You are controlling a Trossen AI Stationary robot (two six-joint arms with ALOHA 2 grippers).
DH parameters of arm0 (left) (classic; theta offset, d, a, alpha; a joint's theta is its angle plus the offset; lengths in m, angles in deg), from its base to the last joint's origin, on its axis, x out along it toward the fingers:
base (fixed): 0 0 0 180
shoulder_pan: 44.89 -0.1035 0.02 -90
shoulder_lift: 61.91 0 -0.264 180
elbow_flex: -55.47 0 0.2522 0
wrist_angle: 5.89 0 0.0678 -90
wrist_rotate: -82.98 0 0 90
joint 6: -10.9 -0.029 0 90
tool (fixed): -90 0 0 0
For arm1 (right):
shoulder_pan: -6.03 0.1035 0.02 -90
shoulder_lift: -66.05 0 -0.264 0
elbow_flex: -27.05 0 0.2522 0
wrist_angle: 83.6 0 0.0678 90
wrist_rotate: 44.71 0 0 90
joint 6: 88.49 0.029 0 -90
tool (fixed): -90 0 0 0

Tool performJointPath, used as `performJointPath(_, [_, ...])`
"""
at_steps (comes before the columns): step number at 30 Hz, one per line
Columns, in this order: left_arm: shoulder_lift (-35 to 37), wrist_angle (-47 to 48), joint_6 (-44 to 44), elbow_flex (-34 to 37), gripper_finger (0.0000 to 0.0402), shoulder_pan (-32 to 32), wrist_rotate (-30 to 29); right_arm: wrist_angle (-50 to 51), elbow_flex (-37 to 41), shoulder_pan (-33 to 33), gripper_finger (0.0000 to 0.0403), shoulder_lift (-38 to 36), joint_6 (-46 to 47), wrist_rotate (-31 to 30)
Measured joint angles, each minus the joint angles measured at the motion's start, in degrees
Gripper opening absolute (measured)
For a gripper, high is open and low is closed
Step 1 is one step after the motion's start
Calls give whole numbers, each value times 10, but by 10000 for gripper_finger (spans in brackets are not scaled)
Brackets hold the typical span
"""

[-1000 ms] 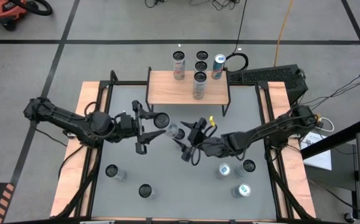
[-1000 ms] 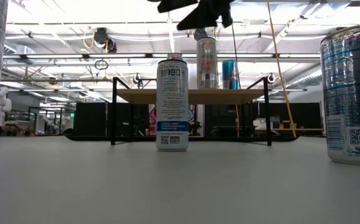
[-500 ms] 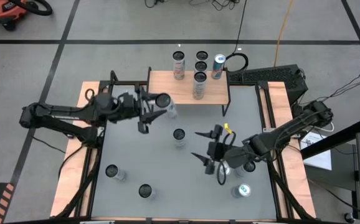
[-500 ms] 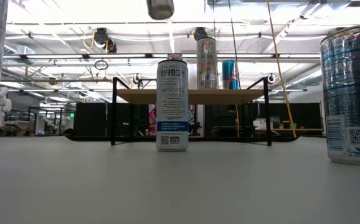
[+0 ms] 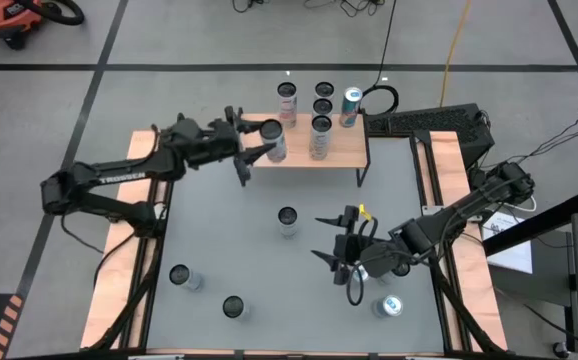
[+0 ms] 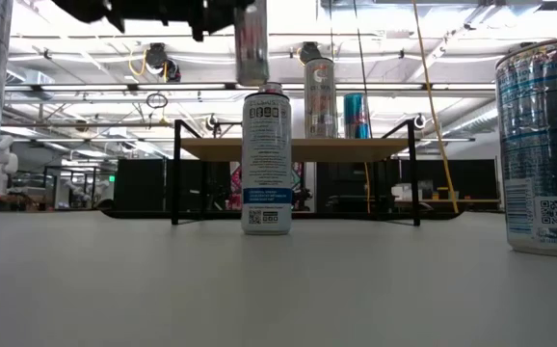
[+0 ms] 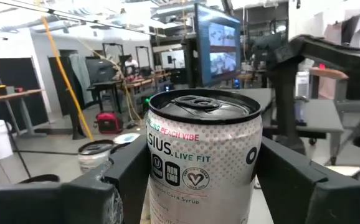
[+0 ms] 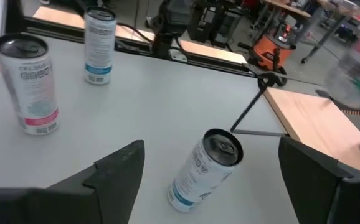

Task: Place canned beverage on shelf
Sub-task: Put the top white pink soda can on the shelf aligned with the other white pink soda can

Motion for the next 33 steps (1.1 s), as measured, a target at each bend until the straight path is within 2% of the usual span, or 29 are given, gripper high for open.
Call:
performJointPath(7, [-64,-79,38,0,244,-57,75,-14,0,2,304,0,-22,12])
performJointPath(14, [-109,-117,56,0,244,-104,123,-8,0,2,304,0,-28,12])
performJointPath(24, [-167,-158,60,0,244,-139,137,-8,0,-4,304,0,-69,11])
performJointPath(33, [-201,-197,70,0,244,-161,134,-8,0,-34,304,0,-105,11])
